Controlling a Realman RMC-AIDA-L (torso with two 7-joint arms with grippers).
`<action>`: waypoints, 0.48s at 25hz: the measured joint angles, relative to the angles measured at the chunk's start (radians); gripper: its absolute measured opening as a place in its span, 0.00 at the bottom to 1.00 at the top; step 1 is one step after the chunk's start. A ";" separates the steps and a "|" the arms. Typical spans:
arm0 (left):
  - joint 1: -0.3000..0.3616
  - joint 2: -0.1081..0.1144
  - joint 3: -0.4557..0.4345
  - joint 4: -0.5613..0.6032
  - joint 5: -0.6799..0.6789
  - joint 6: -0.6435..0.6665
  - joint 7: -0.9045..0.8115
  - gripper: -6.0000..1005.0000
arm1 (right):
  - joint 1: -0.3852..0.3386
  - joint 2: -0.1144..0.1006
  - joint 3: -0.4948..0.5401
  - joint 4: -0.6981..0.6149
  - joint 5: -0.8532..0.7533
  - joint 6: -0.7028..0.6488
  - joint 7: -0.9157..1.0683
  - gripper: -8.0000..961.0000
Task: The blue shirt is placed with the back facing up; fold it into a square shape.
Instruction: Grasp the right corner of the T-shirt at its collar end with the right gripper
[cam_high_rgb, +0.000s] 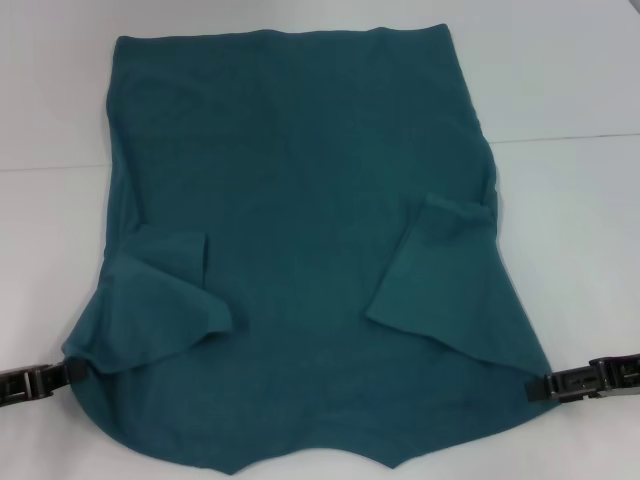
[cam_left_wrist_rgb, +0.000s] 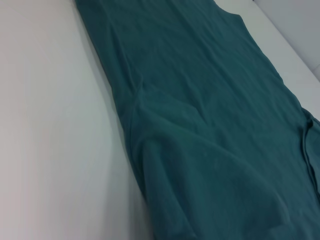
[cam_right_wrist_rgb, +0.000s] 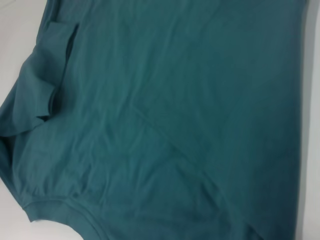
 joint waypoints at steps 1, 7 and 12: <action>0.000 0.000 0.000 0.000 0.000 0.000 0.000 0.02 | 0.000 0.001 0.000 -0.002 0.000 0.000 0.000 0.87; -0.001 0.000 0.000 0.000 0.000 0.000 0.000 0.02 | 0.019 0.009 0.000 -0.004 0.002 0.000 0.000 0.87; -0.002 0.000 0.000 0.000 -0.001 -0.001 0.001 0.02 | 0.045 0.020 -0.002 -0.004 0.002 0.001 0.000 0.87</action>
